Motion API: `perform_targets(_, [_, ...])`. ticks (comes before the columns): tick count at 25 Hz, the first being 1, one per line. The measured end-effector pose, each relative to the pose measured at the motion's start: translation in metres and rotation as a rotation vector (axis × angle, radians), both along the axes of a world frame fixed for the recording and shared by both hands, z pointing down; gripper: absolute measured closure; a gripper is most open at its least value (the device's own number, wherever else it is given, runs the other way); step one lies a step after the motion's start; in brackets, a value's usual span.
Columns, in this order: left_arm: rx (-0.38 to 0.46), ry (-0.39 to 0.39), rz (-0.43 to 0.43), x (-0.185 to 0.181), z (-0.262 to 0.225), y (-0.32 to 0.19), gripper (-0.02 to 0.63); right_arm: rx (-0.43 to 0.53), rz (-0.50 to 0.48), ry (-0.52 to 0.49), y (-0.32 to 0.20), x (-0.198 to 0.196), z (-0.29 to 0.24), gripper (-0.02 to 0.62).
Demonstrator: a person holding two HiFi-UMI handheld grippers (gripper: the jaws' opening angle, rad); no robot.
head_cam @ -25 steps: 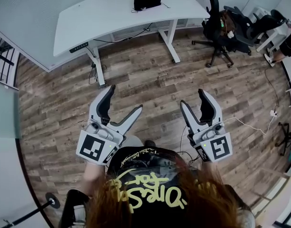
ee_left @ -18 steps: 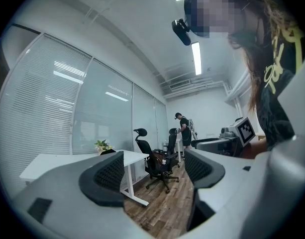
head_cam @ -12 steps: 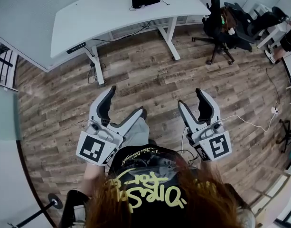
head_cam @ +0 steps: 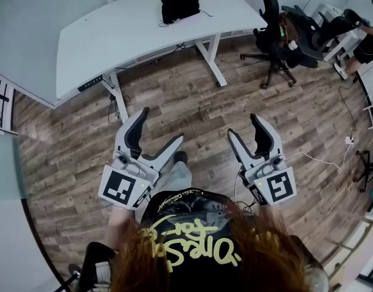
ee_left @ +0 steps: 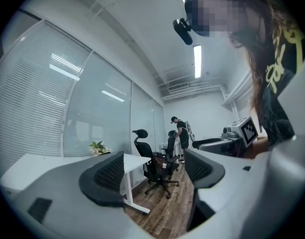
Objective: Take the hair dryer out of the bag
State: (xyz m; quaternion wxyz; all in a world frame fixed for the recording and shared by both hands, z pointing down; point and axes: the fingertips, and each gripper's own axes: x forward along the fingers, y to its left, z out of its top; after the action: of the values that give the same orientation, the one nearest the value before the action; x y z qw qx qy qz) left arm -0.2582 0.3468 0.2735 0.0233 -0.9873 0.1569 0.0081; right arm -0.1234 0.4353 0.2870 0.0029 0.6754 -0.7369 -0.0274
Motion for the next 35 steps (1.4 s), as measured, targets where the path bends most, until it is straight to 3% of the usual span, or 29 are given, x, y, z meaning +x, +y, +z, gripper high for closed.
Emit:
perform_targets(6, [0.000, -0.001, 0.016, 0.021, -0.002, -0.056, 0.235, 0.035, 0.009, 0.027, -0.055, 0.020, -0.008, 0.354])
perform_targets(15, [0.017, 0.001, 0.083, 0.044, -0.009, -0.122, 0.235, -0.009, 0.048, 0.023, -0.120, 0.040, -0.006, 0.354])
perform_targets(21, [0.023, -0.007, 0.107, 0.052, -0.003, -0.158, 0.235, 0.032, 0.041, -0.023, -0.160, 0.038, -0.010, 0.354])
perform_targets(29, [-0.009, -0.013, 0.130, 0.065, 0.010, -0.177, 0.236, -0.048, 0.120, -0.022, -0.166, 0.054, 0.015, 0.354])
perform_targets(35, [-0.016, -0.018, 0.116, 0.075, 0.012, -0.178, 0.242, -0.023, 0.116, -0.044, -0.163, 0.071, 0.011, 0.354])
